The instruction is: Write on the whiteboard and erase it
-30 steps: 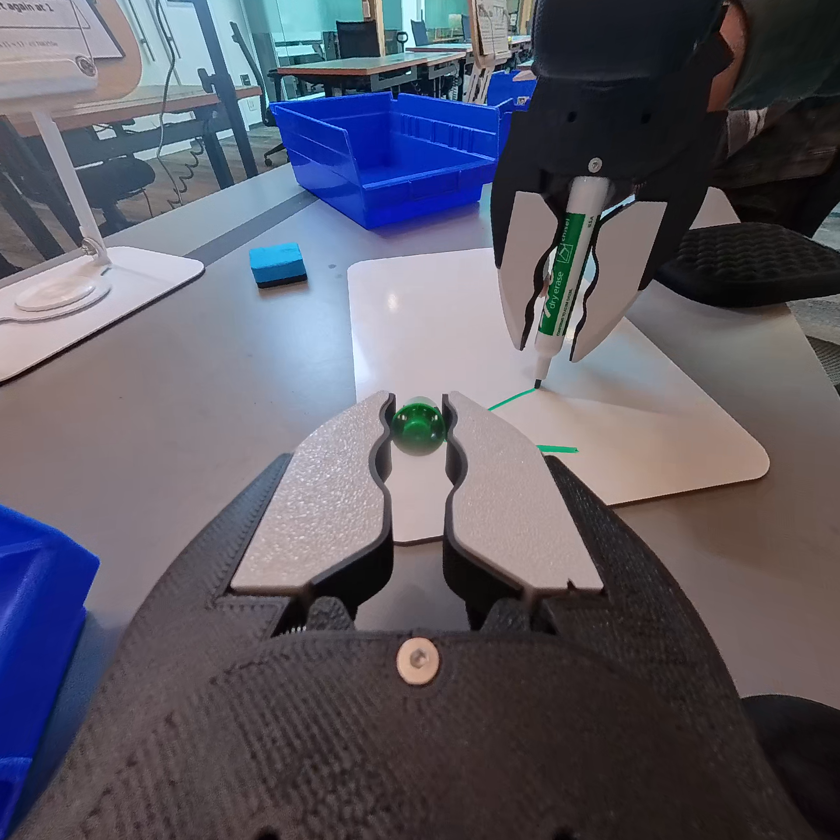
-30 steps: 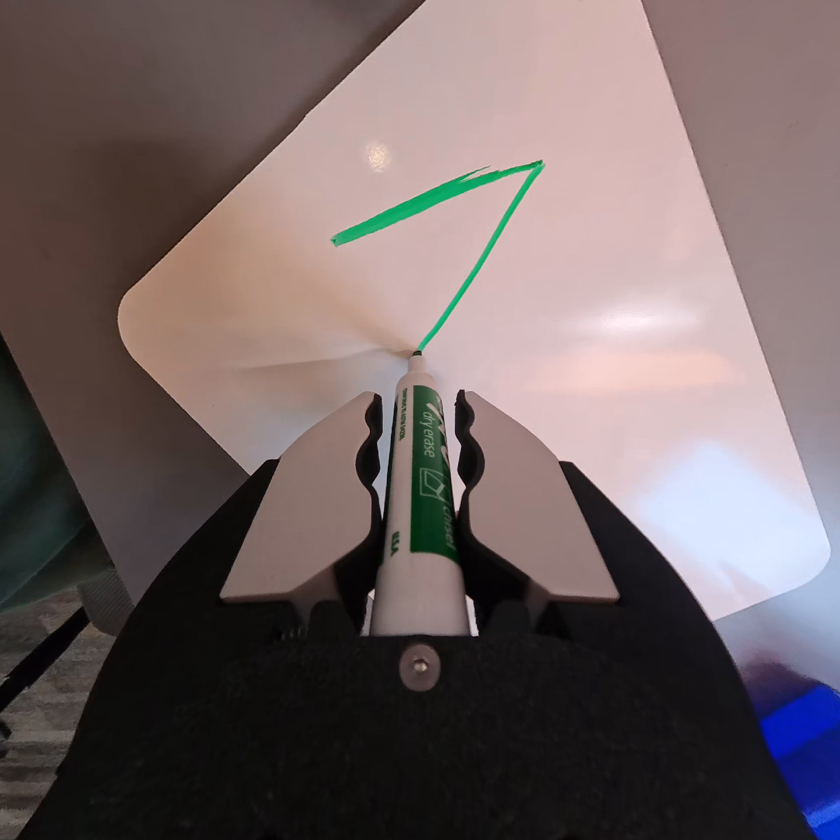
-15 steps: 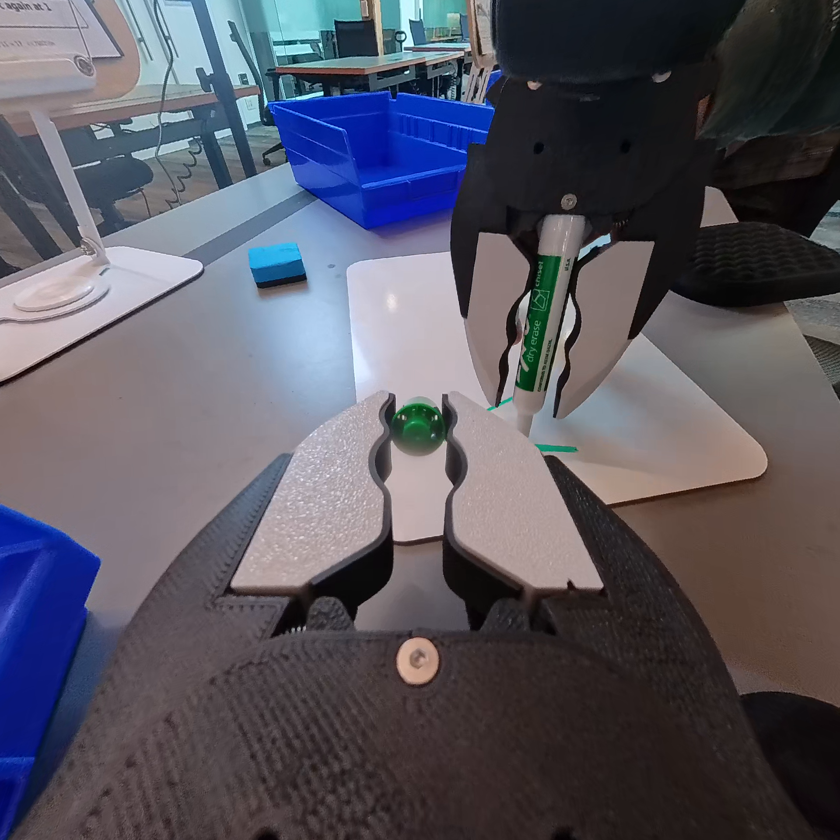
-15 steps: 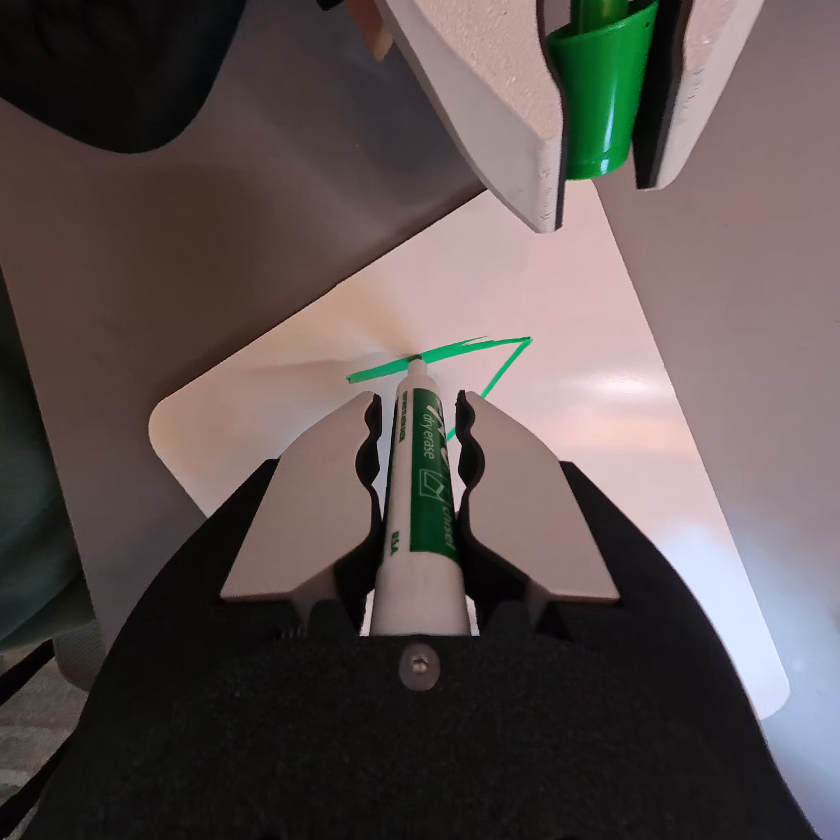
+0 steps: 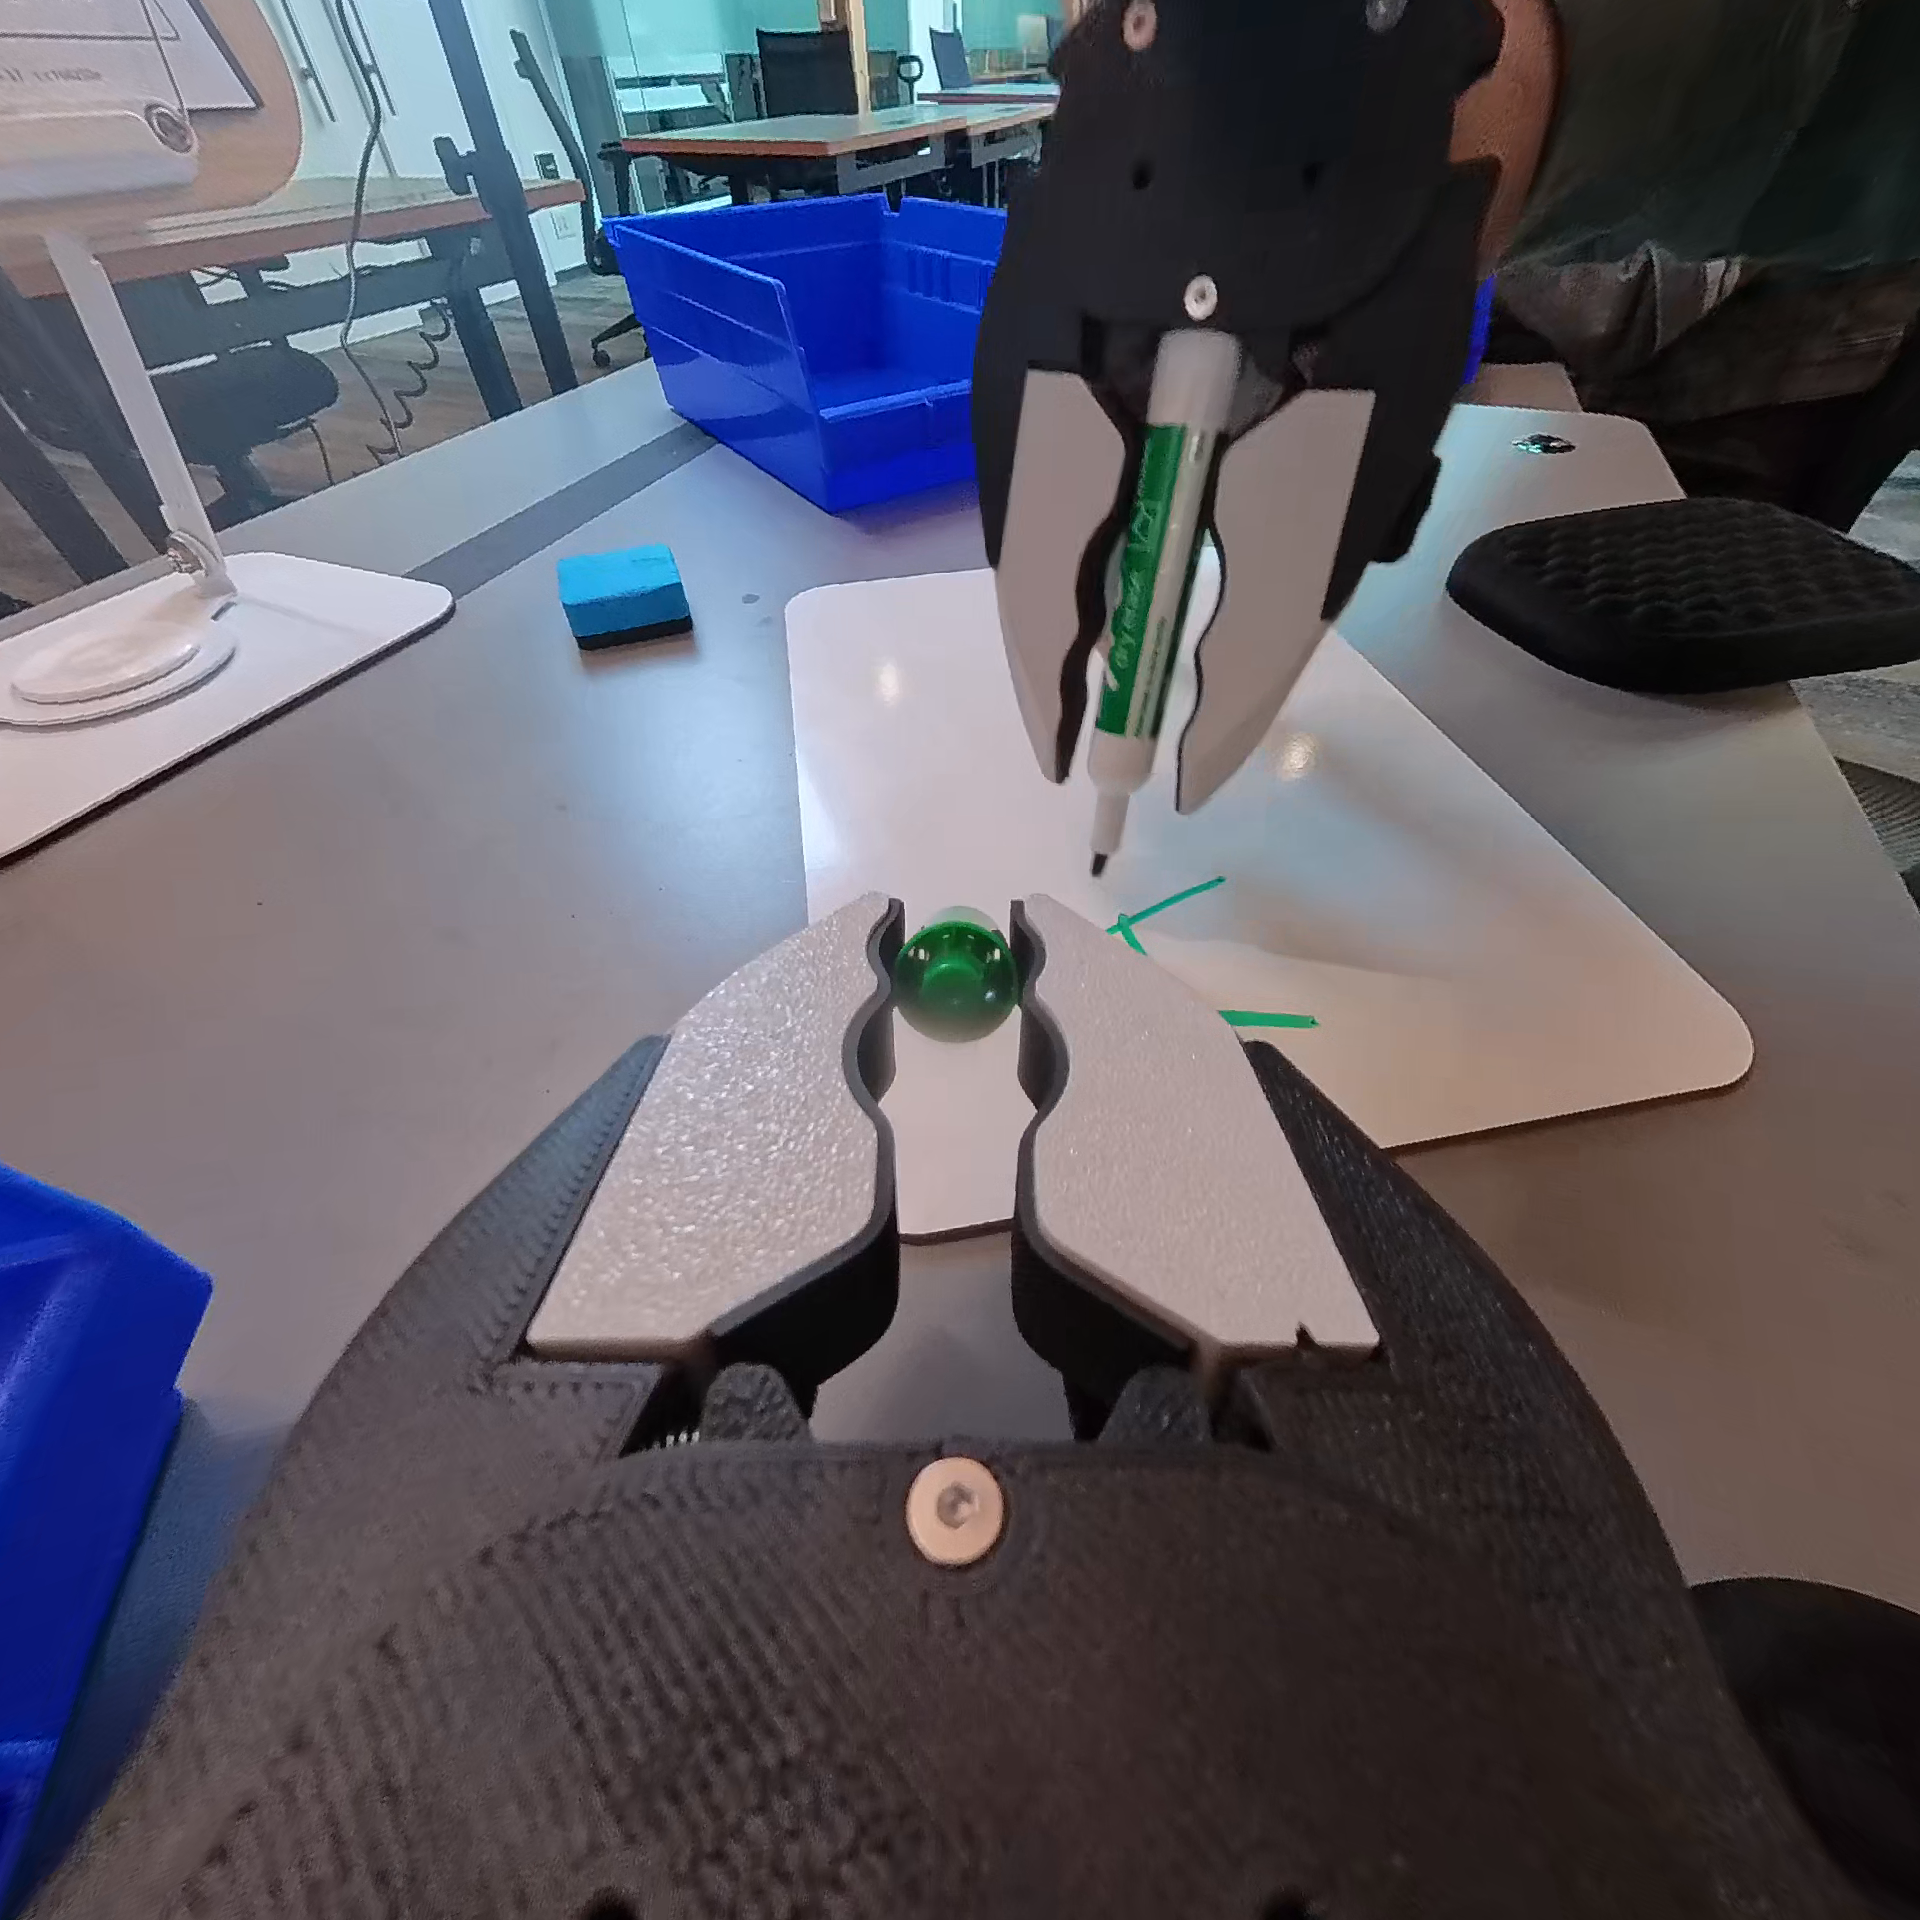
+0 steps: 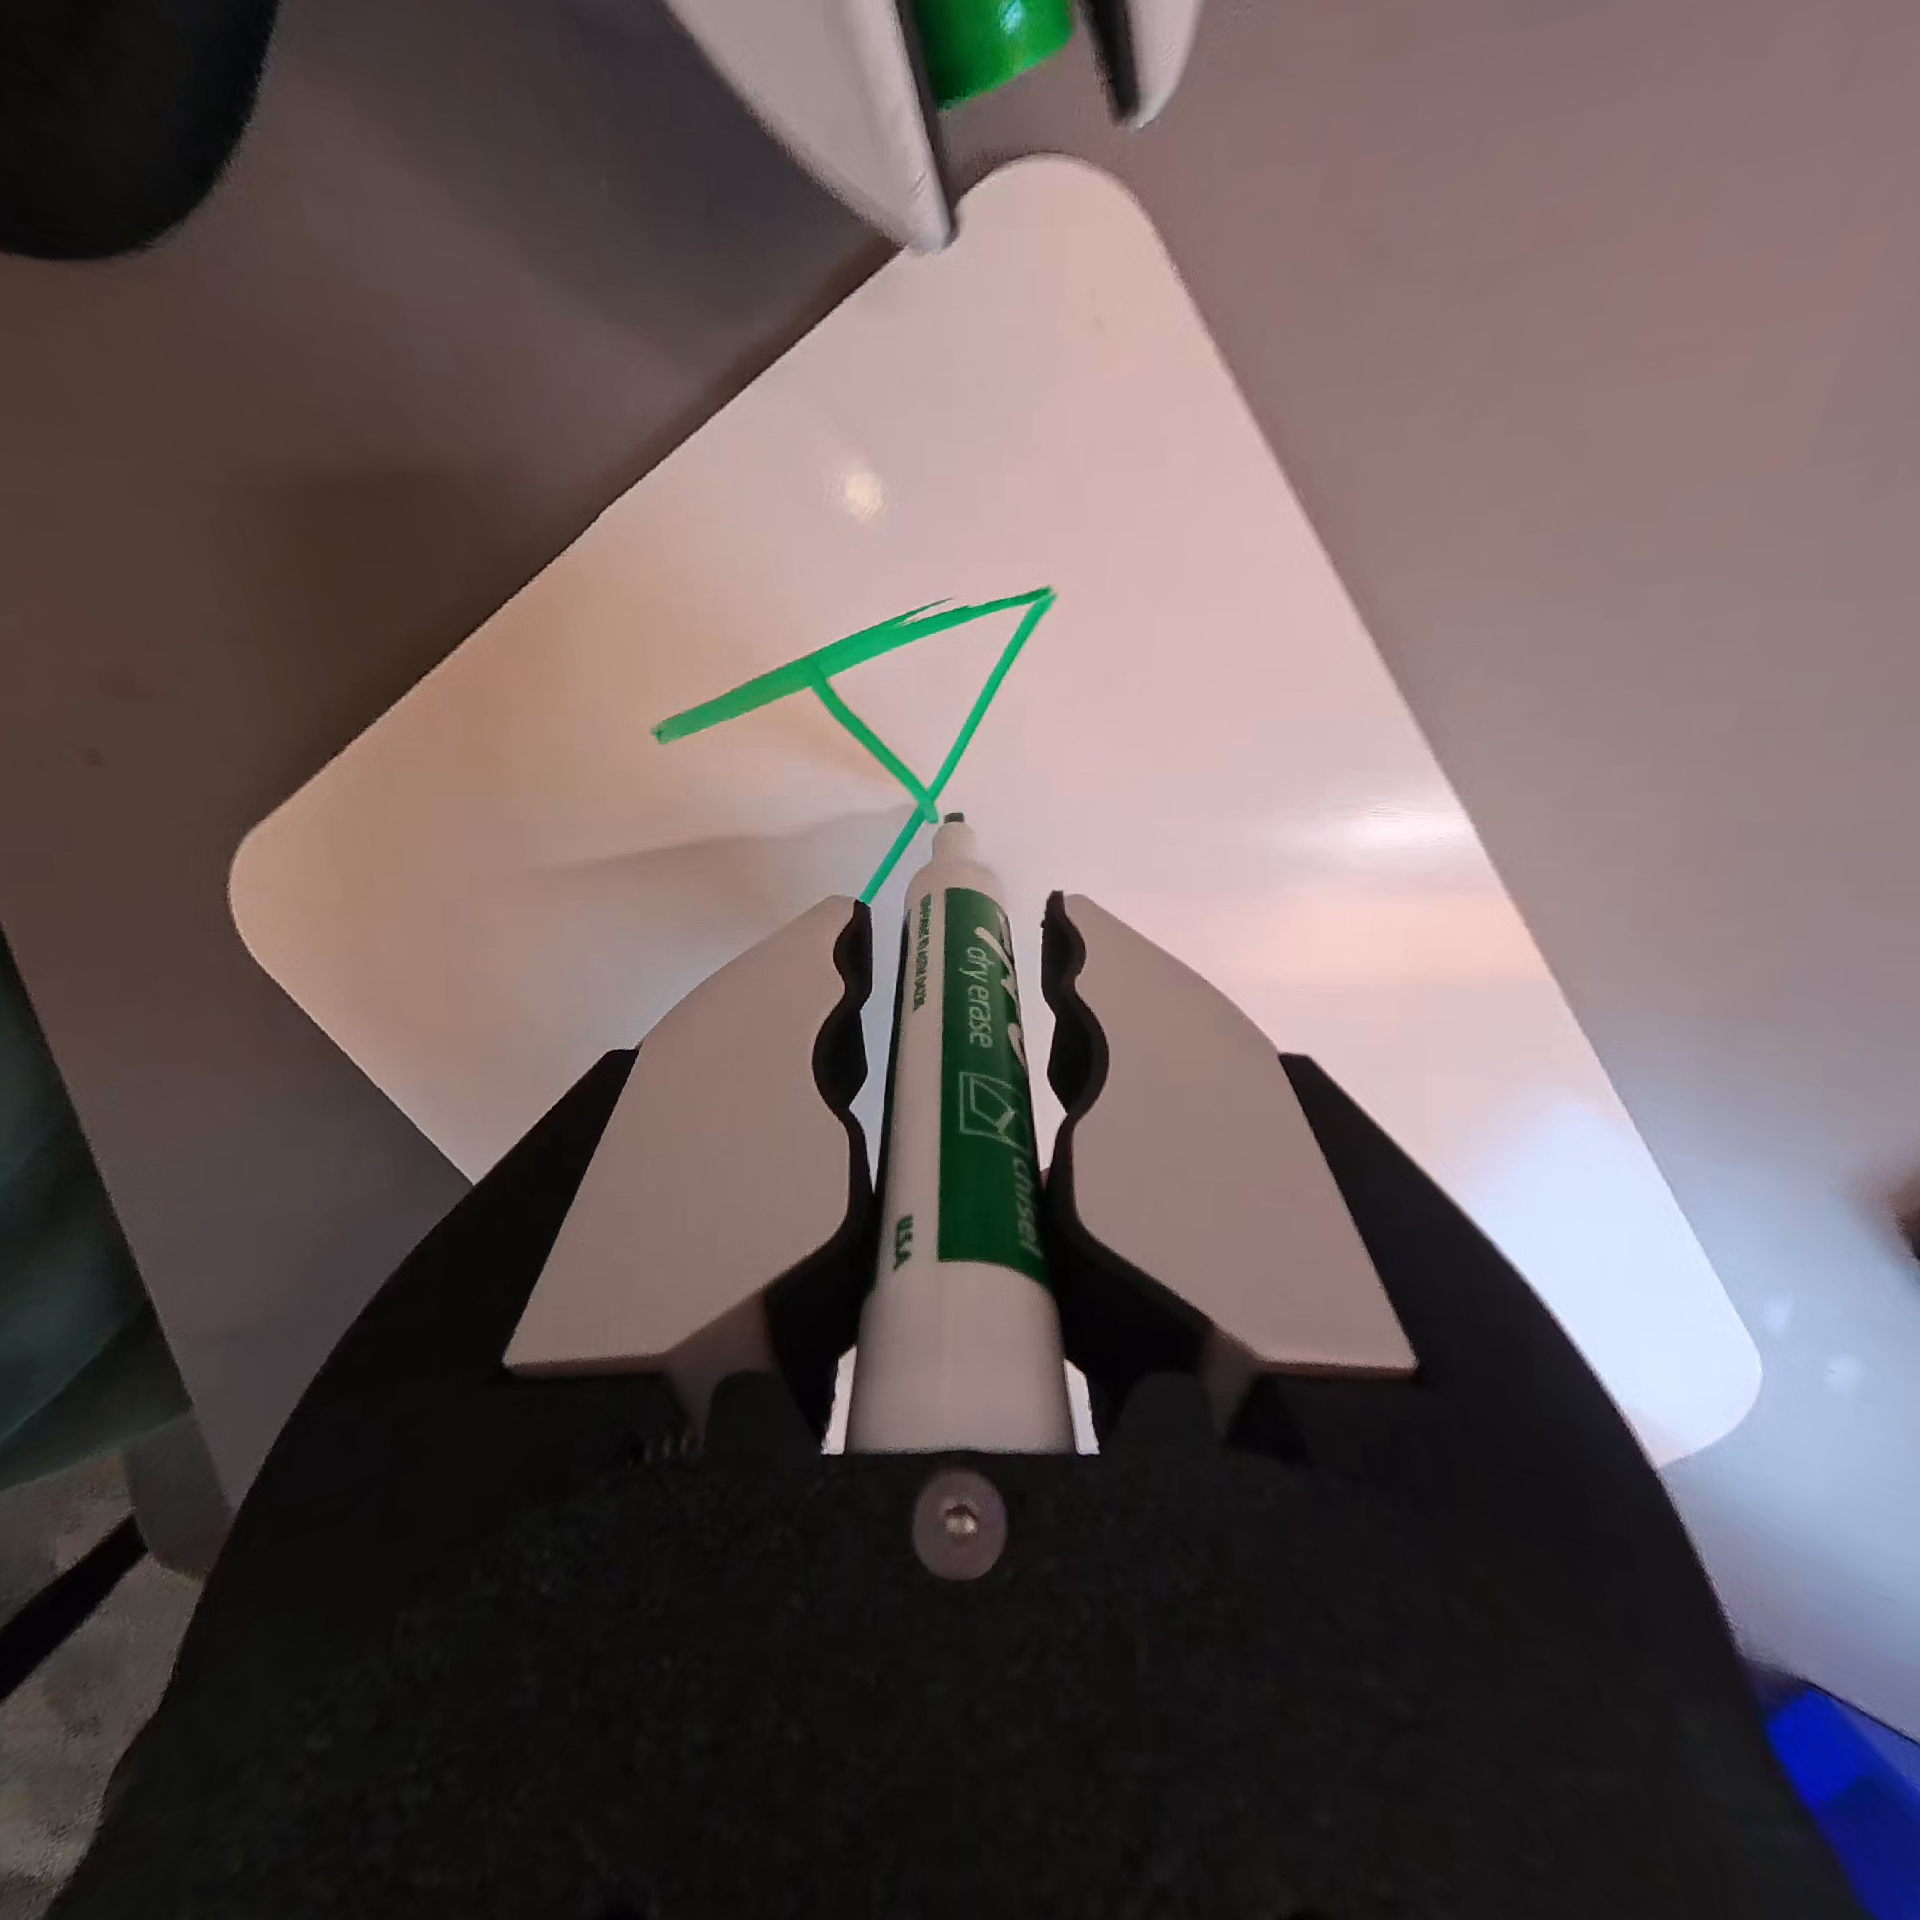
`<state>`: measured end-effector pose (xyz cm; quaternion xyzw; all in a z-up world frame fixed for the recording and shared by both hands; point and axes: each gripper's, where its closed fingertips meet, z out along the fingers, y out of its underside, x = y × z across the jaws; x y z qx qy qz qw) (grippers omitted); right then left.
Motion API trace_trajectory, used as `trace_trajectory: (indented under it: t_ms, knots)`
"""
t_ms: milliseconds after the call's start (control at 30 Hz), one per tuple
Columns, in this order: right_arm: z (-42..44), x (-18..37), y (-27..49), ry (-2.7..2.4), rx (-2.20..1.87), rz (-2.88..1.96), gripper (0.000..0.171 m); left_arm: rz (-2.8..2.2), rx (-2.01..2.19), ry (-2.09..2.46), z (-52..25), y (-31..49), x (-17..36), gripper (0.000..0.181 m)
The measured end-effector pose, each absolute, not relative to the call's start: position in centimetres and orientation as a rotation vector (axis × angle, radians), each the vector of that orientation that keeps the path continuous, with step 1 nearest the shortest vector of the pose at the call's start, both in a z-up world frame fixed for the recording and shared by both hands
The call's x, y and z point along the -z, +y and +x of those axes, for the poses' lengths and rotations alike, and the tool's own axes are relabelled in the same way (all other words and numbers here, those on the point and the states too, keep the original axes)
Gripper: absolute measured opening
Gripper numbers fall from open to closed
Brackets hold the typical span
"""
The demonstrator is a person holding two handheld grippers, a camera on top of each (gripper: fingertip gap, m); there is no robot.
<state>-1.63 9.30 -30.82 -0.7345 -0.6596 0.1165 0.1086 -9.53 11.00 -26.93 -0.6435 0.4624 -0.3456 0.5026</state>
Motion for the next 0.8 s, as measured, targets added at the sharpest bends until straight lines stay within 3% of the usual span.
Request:
trace_trajectory:
  t_ms: [800]
  knots:
    - [-1.5,31.9,11.2,-1.961,-0.291,-2.198,0.032,-1.556,0.844,1.127,-9.4,10.9,27.0,0.019]
